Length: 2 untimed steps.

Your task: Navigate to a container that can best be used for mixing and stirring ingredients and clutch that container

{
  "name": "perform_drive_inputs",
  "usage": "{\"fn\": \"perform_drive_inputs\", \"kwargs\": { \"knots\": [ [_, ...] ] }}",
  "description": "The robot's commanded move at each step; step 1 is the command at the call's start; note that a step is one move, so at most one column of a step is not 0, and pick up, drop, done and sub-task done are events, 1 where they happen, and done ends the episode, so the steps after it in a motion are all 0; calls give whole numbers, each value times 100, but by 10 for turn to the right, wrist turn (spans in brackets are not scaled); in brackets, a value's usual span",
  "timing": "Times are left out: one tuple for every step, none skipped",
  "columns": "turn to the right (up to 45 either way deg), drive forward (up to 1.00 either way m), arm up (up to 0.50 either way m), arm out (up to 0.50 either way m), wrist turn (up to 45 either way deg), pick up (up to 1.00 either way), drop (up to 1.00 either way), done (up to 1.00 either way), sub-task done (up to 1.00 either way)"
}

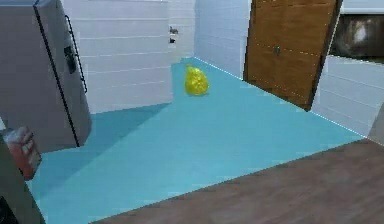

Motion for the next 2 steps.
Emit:
{"fn": "perform_drive_inputs", "kwargs": {
  "knots": [
    [-240,0,0,0,0,0,0,0,0],
    [0,5,0,0,0,0,0,0,0]
  ]
}}
